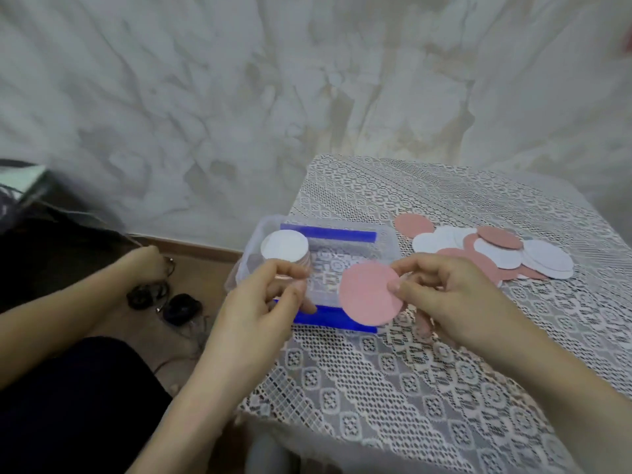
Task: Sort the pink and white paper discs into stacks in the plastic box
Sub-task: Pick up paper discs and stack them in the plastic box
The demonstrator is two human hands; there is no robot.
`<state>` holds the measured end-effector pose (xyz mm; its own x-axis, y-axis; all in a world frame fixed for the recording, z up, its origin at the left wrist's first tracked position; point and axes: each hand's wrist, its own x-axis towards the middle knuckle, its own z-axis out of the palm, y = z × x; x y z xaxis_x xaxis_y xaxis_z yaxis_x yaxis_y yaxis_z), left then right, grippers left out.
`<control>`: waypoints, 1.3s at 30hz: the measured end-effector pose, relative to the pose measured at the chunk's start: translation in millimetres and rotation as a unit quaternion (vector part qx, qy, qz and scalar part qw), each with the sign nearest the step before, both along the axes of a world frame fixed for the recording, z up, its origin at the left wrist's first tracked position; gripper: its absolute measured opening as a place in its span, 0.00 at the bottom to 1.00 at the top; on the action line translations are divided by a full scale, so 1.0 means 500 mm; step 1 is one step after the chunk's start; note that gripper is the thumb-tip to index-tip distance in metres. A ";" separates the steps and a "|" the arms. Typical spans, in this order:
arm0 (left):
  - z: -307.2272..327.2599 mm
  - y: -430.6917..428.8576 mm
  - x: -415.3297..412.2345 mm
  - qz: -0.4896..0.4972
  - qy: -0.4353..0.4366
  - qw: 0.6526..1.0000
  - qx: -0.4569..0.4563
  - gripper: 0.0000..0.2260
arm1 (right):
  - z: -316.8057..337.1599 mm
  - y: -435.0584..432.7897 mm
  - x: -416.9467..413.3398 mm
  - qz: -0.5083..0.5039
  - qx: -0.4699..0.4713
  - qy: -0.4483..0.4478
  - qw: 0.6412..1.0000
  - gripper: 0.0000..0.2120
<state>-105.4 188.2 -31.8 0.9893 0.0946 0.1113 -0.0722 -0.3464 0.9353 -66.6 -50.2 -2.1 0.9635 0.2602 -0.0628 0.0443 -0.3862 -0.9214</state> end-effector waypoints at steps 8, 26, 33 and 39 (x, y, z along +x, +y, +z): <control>0.007 0.078 0.018 0.115 -0.013 0.993 -0.005 0.06 | 0.013 0.114 0.071 0.012 -0.035 -0.031 0.999 0.05; -0.018 0.099 0.045 0.145 -0.009 0.981 0.131 0.21 | 0.000 0.227 0.133 0.111 -0.337 -0.115 0.928 0.22; 0.003 0.094 0.042 0.151 0.034 0.973 0.169 0.21 | -0.016 0.236 0.167 0.107 -0.331 -0.156 0.924 0.17; 0.007 0.092 0.043 0.154 0.055 0.970 0.178 0.21 | -0.030 0.233 0.168 0.107 -0.320 -0.168 0.926 0.20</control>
